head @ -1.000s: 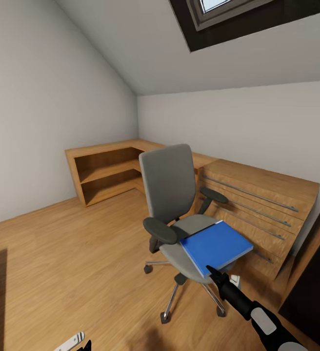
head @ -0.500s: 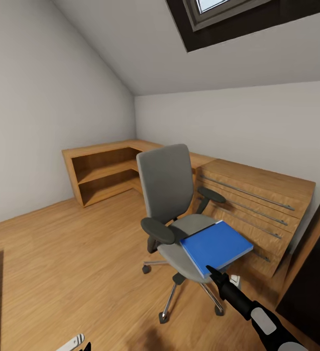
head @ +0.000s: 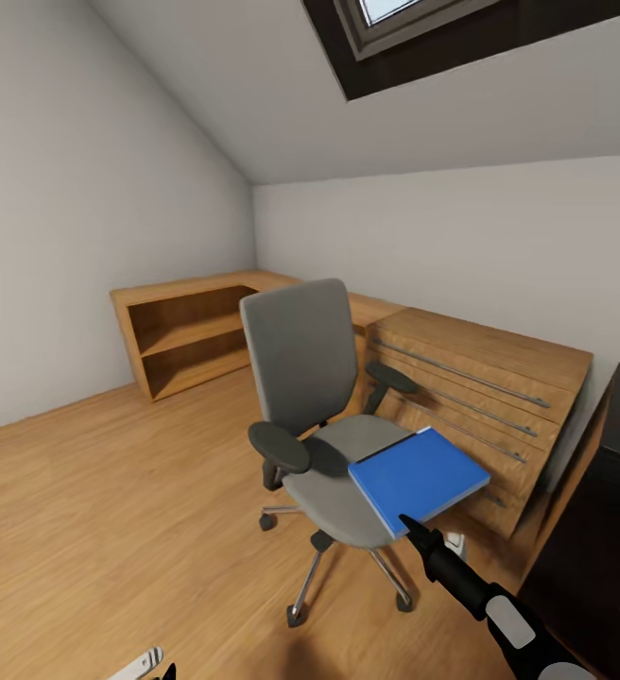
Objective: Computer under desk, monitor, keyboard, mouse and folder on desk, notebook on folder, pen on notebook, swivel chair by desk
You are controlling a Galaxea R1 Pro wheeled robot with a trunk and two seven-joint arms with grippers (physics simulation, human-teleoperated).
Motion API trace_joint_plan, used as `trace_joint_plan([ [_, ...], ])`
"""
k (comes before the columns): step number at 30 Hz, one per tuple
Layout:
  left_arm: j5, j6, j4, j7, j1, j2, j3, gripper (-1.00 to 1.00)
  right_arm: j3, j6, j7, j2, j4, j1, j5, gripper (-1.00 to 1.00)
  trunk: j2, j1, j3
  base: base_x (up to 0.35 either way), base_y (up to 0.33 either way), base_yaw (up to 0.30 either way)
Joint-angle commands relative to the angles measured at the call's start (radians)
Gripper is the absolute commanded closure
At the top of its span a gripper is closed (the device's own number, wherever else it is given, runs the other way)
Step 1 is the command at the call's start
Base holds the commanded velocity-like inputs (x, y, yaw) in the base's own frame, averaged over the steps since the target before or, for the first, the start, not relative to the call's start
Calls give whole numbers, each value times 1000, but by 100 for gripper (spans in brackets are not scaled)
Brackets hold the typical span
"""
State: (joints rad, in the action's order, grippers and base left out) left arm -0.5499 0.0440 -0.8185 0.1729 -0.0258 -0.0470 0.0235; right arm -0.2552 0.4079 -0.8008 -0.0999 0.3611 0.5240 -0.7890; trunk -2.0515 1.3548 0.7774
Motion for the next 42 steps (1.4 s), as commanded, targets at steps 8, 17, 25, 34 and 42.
trace_joint_plan([
  [8,-8,4,-1,5,0,-1,1,-100,-1,8,-2,3,0,1,-3,100,14,-8,-5,0,-62,0],
  [17,-8,4,0,8,0,-1,0,-100,0,7,0,4,0,1,-3,100,77,-42,-34,0,-4,0],
  [25,-8,19,63,10,0,-1,-4,-100,2,2,0,3,3,1,0,100,133,-73,-59,0,0,0],
  [34,-4,22,154,5,0,3,-1,-100,12,3,-2,2,6,1,51,100,196,-107,-87,0,0,0],
  [42,-6,22,164,5,0,4,2,-100,16,8,2,-1,20,1,55,100,252,-138,-112,0,0,0],
])
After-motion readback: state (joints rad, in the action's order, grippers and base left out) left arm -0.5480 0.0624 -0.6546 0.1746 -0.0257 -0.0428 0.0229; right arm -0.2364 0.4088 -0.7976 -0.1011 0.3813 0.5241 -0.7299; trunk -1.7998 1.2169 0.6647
